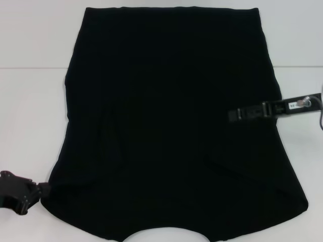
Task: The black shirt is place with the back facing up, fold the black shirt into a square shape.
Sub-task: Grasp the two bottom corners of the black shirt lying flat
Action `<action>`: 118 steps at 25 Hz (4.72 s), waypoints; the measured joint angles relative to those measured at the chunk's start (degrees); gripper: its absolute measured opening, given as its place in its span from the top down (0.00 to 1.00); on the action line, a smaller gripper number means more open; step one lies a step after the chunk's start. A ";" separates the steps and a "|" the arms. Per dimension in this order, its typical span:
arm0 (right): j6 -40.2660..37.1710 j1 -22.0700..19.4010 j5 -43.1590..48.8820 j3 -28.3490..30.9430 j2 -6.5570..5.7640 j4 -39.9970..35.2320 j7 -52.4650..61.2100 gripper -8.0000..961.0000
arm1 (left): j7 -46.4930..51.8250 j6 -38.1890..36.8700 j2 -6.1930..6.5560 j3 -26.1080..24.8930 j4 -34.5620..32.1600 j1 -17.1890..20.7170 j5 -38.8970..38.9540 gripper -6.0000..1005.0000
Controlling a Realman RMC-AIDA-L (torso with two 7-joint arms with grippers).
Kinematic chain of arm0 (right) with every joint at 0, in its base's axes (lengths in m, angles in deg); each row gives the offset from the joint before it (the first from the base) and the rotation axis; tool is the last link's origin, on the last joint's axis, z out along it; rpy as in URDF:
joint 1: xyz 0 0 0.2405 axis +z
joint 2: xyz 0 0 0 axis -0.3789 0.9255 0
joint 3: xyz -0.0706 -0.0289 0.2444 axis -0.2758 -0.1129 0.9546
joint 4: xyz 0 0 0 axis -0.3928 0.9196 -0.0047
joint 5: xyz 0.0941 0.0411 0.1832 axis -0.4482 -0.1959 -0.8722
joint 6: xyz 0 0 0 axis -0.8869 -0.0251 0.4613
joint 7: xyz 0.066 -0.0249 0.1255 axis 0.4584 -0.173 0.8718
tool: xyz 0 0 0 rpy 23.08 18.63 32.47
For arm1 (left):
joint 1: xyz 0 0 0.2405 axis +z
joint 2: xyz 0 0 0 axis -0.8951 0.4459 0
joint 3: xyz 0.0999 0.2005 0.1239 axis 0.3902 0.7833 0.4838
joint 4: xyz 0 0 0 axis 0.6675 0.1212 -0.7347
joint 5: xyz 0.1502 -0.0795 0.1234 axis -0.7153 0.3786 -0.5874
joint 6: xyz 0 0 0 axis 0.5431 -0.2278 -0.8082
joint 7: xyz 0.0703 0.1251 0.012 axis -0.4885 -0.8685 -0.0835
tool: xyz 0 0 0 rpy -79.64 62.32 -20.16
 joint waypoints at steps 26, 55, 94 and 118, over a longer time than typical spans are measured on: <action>-16.92 -8.64 11.82 0.19 -5.94 -1.62 5.38 0.18 | -1.32 3.10 0.36 -0.08 3.08 -0.71 2.38 0.99; -16.77 -7.15 15.70 1.18 -3.66 -2.90 5.50 0.18 | -1.32 4.02 0.71 -0.09 3.65 -1.78 2.36 0.99; -14.97 -7.95 17.65 1.31 -3.26 -2.58 6.06 0.18 | -1.32 4.90 1.13 -0.09 4.26 -2.73 2.36 0.99; -16.63 -5.39 17.46 0.07 -1.34 -3.01 6.77 0.18 | -1.77 5.82 1.20 -0.09 4.96 -2.82 2.36 0.99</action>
